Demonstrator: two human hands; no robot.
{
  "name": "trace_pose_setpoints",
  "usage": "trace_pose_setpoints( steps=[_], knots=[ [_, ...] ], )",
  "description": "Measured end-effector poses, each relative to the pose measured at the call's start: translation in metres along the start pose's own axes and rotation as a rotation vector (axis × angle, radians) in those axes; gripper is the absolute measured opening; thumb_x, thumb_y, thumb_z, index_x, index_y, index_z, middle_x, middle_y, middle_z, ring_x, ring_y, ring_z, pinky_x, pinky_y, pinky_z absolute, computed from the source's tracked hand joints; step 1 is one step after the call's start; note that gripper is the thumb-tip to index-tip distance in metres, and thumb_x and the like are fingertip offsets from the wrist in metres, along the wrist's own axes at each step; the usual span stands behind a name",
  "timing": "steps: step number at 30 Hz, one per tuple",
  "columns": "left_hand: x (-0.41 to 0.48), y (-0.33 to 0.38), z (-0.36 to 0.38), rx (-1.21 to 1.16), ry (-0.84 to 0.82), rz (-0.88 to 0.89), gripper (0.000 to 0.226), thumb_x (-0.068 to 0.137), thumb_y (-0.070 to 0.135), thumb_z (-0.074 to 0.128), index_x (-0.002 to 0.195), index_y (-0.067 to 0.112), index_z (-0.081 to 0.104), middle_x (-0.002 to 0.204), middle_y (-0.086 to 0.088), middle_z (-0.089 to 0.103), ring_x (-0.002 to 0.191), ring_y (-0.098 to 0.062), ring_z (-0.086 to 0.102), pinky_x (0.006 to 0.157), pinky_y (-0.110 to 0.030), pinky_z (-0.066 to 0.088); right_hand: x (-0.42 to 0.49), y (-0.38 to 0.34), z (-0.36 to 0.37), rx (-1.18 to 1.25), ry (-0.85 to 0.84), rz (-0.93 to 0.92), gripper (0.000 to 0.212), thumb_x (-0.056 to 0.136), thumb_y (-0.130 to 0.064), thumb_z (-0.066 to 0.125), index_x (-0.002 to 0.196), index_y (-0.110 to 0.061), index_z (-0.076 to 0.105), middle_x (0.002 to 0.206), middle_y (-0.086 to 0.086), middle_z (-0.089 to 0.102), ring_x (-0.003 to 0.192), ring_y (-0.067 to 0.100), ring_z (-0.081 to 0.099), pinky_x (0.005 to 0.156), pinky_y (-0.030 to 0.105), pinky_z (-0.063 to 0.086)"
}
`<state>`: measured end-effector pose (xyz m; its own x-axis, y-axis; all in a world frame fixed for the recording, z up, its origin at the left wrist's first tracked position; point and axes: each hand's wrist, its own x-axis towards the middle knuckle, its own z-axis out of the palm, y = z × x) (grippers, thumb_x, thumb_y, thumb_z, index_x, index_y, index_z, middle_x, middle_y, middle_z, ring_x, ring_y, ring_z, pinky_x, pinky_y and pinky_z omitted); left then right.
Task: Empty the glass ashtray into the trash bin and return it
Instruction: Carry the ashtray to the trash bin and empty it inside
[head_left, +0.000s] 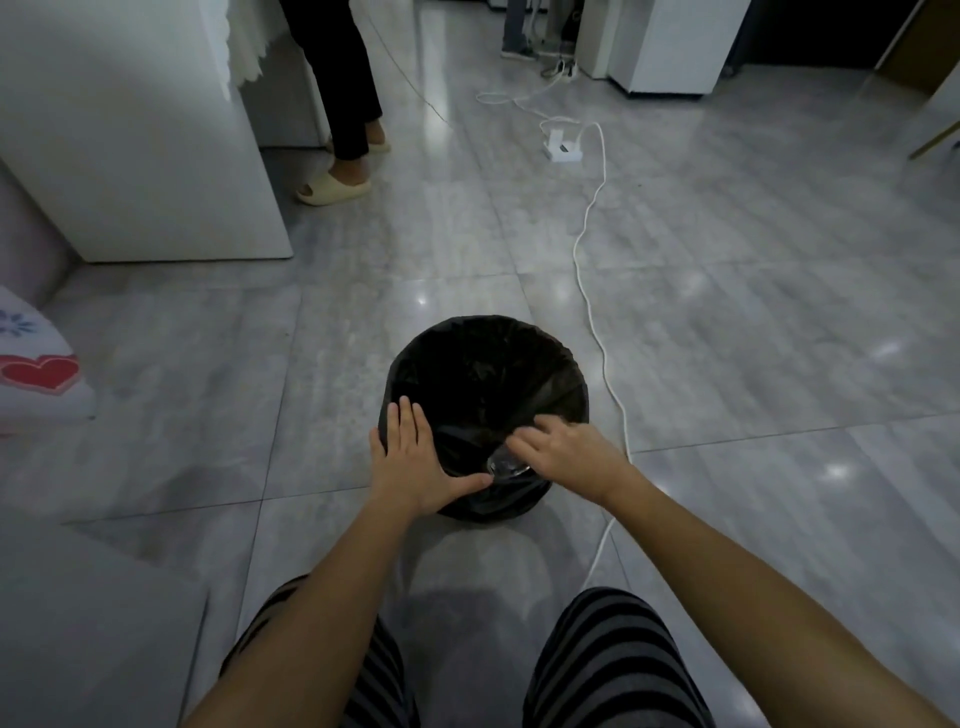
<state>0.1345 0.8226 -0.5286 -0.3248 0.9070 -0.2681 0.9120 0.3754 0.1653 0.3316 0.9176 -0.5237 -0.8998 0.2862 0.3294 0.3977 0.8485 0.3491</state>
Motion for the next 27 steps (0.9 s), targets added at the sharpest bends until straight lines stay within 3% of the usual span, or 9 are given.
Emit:
trace_pose_setpoints(
  steps=[3,7,11,16,20,25,27],
  knots=[
    [0.000,-0.003,-0.001,0.011,-0.017,0.017,0.136,0.061,0.091,0.041,0.149,0.004,-0.015,0.159,-0.015,-0.020,0.146,-0.029,-0.020,0.118,-0.051,-0.006,-0.013,0.004,0.003,-0.016,-0.063,-0.008,0.027,0.085,-0.006,0.038,0.097,-0.015,0.061,0.082,0.000,0.070,0.065,0.023,0.065,0.031,0.027,0.046],
    [0.003,0.000,-0.005,0.009,-0.045,-0.014,0.136,0.061,0.092,0.039,0.148,0.003,-0.015,0.158,-0.016,-0.020,0.146,-0.029,-0.020,0.118,-0.050,-0.006,-0.007,0.006,-0.001,-0.016,0.029,0.112,0.028,0.085,-0.001,0.043,0.098,-0.013,0.064,0.084,0.000,0.072,0.073,0.023,0.069,0.032,0.027,0.048],
    [0.006,0.006,-0.005,0.054,-0.061,-0.017,0.137,0.059,0.094,0.036,0.148,0.003,-0.015,0.158,-0.016,-0.019,0.145,-0.030,-0.021,0.118,-0.050,-0.007,-0.006,0.007,-0.005,-0.045,-0.047,-0.091,0.019,0.078,-0.003,0.057,0.094,-0.013,0.057,0.077,0.000,0.067,0.060,0.021,0.062,0.032,0.024,0.043],
    [0.011,0.004,-0.012,0.073,-0.113,-0.028,0.138,0.059,0.094,0.036,0.148,0.003,-0.016,0.158,-0.018,-0.021,0.145,-0.031,-0.023,0.118,-0.050,-0.008,0.008,0.008,-0.014,-0.044,0.075,0.221,0.022,0.084,-0.004,0.050,0.097,-0.016,0.064,0.085,-0.003,0.071,0.071,0.019,0.068,0.033,0.024,0.047],
    [0.011,0.007,-0.012,0.107,-0.124,-0.024,0.139,0.058,0.095,0.035,0.148,0.003,-0.016,0.158,-0.017,-0.020,0.145,-0.031,-0.023,0.118,-0.050,-0.007,-0.004,0.007,-0.010,-0.079,-0.056,-0.018,0.018,0.081,-0.006,0.053,0.093,-0.016,0.060,0.074,-0.001,0.067,0.058,0.021,0.063,0.033,0.024,0.042],
    [0.012,0.006,-0.013,0.087,-0.118,-0.031,0.138,0.058,0.095,0.035,0.148,0.003,-0.015,0.158,-0.018,-0.020,0.144,-0.031,-0.023,0.118,-0.050,-0.007,-0.003,0.006,-0.015,-0.043,0.076,0.228,0.026,0.083,-0.001,0.043,0.099,-0.014,0.059,0.083,-0.002,0.070,0.061,0.018,0.064,0.032,0.024,0.046],
    [0.013,0.008,-0.013,0.090,-0.126,-0.035,0.139,0.057,0.095,0.035,0.148,0.004,-0.016,0.157,-0.018,-0.022,0.144,-0.032,-0.024,0.118,-0.050,-0.008,-0.008,0.004,-0.013,-0.085,0.006,0.096,0.023,0.085,-0.002,0.044,0.097,-0.016,0.059,0.081,-0.002,0.069,0.060,0.019,0.063,0.033,0.023,0.045]
  ],
)
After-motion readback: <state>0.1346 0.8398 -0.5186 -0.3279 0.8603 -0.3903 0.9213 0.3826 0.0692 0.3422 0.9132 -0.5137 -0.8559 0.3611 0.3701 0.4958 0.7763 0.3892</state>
